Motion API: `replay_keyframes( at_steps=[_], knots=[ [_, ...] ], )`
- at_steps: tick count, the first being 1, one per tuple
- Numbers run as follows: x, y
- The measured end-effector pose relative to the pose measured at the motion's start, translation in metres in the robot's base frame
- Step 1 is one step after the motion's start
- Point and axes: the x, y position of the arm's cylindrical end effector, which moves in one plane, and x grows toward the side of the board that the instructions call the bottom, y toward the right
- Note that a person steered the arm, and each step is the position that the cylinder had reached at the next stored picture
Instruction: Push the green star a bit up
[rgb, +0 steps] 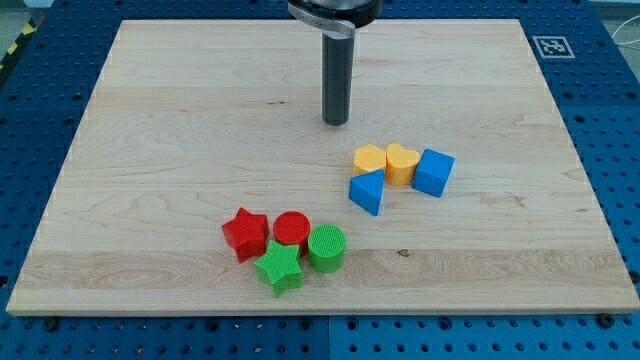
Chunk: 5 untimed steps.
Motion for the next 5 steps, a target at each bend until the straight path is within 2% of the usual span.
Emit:
replay_keyframes(
  at_steps=[3, 5],
  knots=[
    [0.001, -0.002],
    [0.023, -0.016]
  ],
)
